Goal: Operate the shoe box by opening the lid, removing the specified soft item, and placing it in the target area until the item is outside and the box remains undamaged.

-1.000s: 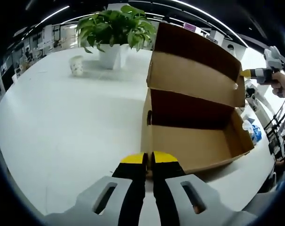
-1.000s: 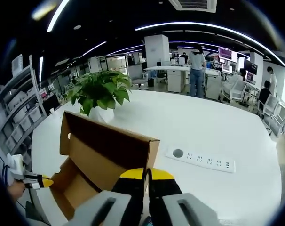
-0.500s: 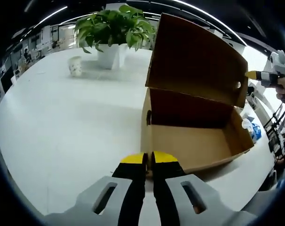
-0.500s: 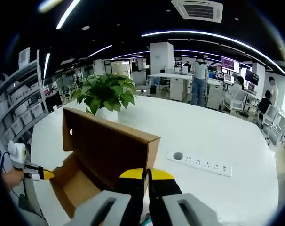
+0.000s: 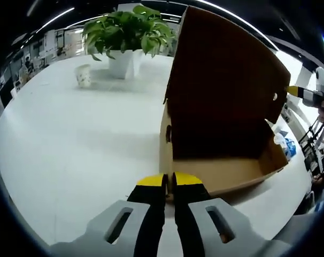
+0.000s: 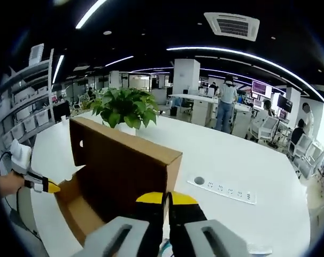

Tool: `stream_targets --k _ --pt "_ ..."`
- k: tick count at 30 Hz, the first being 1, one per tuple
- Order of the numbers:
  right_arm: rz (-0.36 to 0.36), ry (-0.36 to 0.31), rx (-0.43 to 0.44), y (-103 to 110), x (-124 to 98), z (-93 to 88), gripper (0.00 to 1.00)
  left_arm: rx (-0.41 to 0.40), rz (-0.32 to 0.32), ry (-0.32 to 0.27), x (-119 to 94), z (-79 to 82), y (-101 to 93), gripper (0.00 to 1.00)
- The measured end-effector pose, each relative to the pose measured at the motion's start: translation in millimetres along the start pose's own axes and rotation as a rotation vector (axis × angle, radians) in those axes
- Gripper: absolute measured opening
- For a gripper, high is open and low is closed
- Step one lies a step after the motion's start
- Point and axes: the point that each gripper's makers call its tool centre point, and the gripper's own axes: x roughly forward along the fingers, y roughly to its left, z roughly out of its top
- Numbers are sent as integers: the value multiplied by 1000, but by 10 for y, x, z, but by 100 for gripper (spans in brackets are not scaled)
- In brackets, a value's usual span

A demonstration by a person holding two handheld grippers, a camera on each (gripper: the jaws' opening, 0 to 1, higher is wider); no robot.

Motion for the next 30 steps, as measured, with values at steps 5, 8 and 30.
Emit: stream_targets --k 5,8,30 --pt "-10 -14 -17 42 -68 -37 0 4 -4 3 -6 0 -6 3" --pt "-19 -26 -25 75 -115 -69 0 8 -8 5 -10 -2 -8 3" --pt "-44 -64 -11 266 -316 -477 0 28 -31 -4 2 8 0 4"
